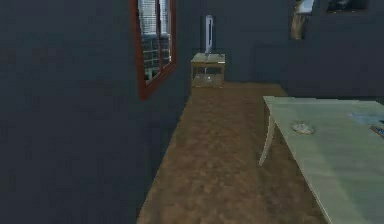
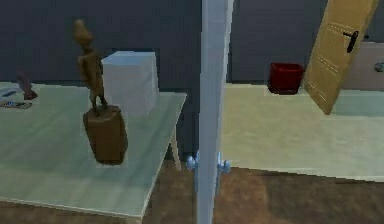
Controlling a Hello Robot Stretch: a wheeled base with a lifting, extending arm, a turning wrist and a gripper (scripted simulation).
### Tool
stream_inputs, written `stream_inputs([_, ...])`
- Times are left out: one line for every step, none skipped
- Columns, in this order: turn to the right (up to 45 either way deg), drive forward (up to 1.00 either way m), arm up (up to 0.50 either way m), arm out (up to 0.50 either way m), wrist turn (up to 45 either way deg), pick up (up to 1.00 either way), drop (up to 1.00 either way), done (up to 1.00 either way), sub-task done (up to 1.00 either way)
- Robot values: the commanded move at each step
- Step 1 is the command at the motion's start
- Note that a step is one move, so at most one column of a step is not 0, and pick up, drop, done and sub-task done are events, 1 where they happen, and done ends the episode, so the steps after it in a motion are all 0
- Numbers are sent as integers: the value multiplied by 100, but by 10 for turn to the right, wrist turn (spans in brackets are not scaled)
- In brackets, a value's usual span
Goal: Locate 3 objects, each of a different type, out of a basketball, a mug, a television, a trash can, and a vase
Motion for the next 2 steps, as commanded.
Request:
stream_inputs([0,60,0,0,0,0,0,0,0])
stream_inputs([450,0,0,0,0,0,0,0,0])
